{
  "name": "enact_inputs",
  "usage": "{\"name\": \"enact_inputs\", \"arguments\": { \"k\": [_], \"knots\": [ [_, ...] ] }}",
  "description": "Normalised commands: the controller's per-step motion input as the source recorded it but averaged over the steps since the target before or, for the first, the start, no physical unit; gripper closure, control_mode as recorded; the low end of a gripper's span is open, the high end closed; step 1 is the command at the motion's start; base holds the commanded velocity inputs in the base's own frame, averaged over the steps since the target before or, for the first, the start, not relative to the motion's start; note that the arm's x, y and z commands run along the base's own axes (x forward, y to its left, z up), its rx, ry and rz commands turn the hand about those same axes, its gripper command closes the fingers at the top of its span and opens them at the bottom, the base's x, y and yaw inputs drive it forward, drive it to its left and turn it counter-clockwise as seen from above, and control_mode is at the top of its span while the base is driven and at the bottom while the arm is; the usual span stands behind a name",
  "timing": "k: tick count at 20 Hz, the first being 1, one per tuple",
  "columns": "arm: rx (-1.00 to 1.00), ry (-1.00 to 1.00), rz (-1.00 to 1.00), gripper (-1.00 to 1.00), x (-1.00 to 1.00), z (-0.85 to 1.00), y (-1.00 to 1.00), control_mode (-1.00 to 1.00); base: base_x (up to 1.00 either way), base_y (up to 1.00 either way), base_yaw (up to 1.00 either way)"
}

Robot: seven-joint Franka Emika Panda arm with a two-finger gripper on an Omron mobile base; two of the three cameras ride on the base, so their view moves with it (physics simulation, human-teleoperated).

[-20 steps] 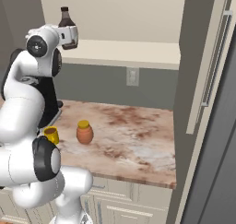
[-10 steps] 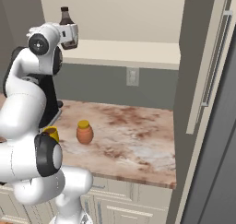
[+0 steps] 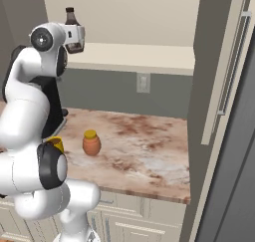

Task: Pick the syrup bottle and honey bottle from the cabinet and place them next to the mug.

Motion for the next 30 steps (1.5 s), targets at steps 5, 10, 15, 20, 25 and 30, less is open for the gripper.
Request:
{"name": "enact_inputs", "arguments": {
  "k": [5,10,15,20,25,30],
  "knots": [
    [0.00,0.06,0.00,-1.00,0.00,0.00,0.00,-1.00,0.00,0.00,0.00],
    [0.00,0.01,0.00,-1.00,0.04,0.14,0.00,-1.00,0.00,0.00,0.00],
    [0.00,0.05,0.00,-1.00,0.33,0.22,0.00,-1.00,0.00,0.00,0.00],
    [0.00,0.05,0.00,-1.00,0.26,0.17,0.00,-1.00,0.00,0.00,0.00],
    [0.00,0.04,0.00,-1.00,0.11,0.12,0.00,-1.00,0.00,0.00,0.00],
    [0.00,0.02,0.00,-1.00,0.12,0.13,0.09,-1.00,0.00,0.00,0.00]
  ]
}}
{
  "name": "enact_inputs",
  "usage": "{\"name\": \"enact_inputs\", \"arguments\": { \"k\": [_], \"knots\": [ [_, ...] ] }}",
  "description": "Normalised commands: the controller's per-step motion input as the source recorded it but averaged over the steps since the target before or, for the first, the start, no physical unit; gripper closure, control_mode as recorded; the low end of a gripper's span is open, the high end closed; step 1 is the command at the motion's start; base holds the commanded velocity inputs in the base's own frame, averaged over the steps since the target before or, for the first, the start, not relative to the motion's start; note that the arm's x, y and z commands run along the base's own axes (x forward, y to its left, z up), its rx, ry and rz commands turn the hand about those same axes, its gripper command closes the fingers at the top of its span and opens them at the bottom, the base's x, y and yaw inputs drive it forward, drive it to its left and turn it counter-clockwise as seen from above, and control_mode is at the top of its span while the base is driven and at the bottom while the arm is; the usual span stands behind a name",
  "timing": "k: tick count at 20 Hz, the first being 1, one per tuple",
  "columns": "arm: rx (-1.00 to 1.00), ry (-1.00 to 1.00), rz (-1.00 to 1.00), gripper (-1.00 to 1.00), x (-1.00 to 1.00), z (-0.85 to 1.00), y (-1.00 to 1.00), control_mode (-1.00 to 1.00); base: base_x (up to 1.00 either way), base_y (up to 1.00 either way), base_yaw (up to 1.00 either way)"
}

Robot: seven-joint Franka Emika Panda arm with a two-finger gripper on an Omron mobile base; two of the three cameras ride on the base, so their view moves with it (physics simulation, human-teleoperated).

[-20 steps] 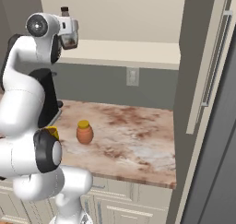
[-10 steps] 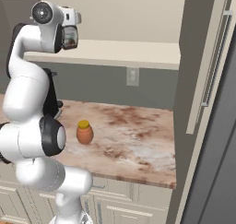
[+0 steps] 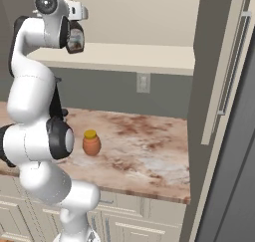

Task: Pick the syrup bottle and honey bottle from the cabinet and place them next to the mug.

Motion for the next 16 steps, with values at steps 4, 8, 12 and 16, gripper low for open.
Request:
{"name": "enact_inputs", "arguments": {
  "k": [4,8,12,16],
  "knots": [
    [0.00,0.01,0.00,-1.00,0.11,0.01,0.12,-1.00,0.00,0.00,0.00],
    [0.00,0.00,0.00,-1.00,0.11,0.00,0.00,-1.00,0.00,0.00,0.00],
    [0.00,0.00,0.00,-1.00,0.63,0.00,-0.03,-1.00,0.00,0.00,0.00],
    [0.00,0.00,0.00,-1.00,0.44,-0.01,-0.02,-1.00,0.00,0.00,0.00]
  ]
}}
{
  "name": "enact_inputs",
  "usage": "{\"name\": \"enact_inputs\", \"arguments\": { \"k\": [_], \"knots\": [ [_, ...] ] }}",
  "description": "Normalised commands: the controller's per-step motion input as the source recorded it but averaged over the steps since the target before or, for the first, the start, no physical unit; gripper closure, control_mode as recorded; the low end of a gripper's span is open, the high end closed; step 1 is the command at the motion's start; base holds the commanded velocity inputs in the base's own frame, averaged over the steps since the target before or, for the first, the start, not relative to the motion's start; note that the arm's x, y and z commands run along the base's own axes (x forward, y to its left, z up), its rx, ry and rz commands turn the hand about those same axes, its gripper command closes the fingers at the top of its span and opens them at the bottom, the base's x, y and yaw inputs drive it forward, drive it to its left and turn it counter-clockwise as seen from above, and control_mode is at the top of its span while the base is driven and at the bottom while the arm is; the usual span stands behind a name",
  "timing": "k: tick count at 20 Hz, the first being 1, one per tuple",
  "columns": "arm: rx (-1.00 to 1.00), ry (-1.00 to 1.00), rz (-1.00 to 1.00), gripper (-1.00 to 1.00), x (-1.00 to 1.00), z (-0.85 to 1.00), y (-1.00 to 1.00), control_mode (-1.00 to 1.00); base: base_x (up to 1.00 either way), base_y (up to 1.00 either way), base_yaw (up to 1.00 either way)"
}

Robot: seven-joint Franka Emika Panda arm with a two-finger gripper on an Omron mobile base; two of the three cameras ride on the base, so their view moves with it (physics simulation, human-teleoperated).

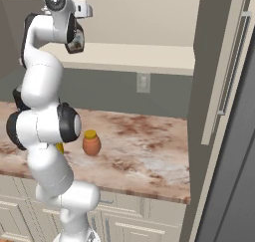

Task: Pick the syrup bottle and honey bottle from the cabinet and place them next to the mug.

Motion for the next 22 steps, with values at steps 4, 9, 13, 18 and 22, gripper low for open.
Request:
{"name": "enact_inputs", "arguments": {
  "k": [4,9,13,18,22],
  "knots": [
    [0.00,0.00,0.00,-1.00,0.06,-0.16,0.00,-1.00,0.00,0.00,0.00],
    [0.00,0.00,0.00,-1.00,0.00,-0.10,0.01,-1.00,0.00,0.00,0.00],
    [0.00,0.00,0.00,-1.00,0.16,-0.01,0.16,-1.00,0.00,0.00,0.00],
    [0.00,0.00,0.00,-1.00,0.34,-0.01,0.15,-1.00,0.00,0.00,0.00],
    [0.00,0.00,0.00,-1.00,0.49,-0.05,0.06,-1.00,0.00,0.00,0.00]
  ]
}}
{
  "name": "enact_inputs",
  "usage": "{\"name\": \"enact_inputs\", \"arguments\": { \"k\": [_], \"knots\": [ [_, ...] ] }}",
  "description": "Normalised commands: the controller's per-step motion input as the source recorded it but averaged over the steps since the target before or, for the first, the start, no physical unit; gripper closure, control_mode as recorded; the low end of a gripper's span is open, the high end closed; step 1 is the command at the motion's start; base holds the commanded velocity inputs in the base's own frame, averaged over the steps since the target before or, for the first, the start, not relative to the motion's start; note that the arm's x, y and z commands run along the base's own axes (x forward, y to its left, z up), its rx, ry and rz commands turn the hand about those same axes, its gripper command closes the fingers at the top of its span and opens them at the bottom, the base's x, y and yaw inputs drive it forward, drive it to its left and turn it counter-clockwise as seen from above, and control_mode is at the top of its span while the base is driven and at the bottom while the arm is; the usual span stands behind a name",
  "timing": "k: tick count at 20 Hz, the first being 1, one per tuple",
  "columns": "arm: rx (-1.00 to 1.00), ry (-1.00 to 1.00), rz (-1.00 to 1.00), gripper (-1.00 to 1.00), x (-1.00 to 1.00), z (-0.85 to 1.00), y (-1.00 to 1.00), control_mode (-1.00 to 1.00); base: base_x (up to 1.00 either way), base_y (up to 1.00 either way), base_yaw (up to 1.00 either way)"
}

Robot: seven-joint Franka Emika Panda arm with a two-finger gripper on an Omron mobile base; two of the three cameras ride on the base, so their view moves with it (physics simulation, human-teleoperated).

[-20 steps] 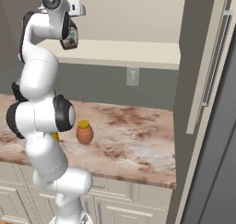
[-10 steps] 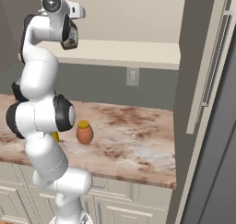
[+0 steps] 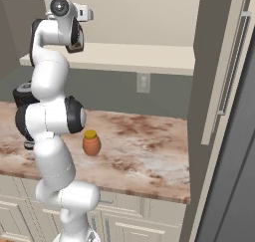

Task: Pick the syrup bottle and honey bottle from the cabinet and place them next to the mug.

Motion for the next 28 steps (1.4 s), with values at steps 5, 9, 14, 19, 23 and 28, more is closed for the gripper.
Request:
{"name": "enact_inputs", "arguments": {
  "k": [5,9,14,19,23,28],
  "knots": [
    [0.00,0.00,0.00,1.00,0.15,-0.08,0.02,-1.00,0.00,0.00,0.00],
    [0.00,0.00,0.00,1.00,-0.01,-0.06,0.06,-1.00,0.00,0.00,0.00],
    [0.00,0.00,0.00,1.00,-0.11,-0.04,0.06,-1.00,0.00,0.00,0.00],
    [0.00,0.00,0.00,1.00,-0.22,-0.01,0.05,-1.00,0.00,0.00,0.00],
    [0.00,0.00,0.00,1.00,-0.96,-0.03,0.12,-1.00,0.00,0.00,0.00],
    [0.00,-0.06,0.00,1.00,-1.00,-0.09,0.27,-1.00,0.00,0.00,0.00]
  ]
}}
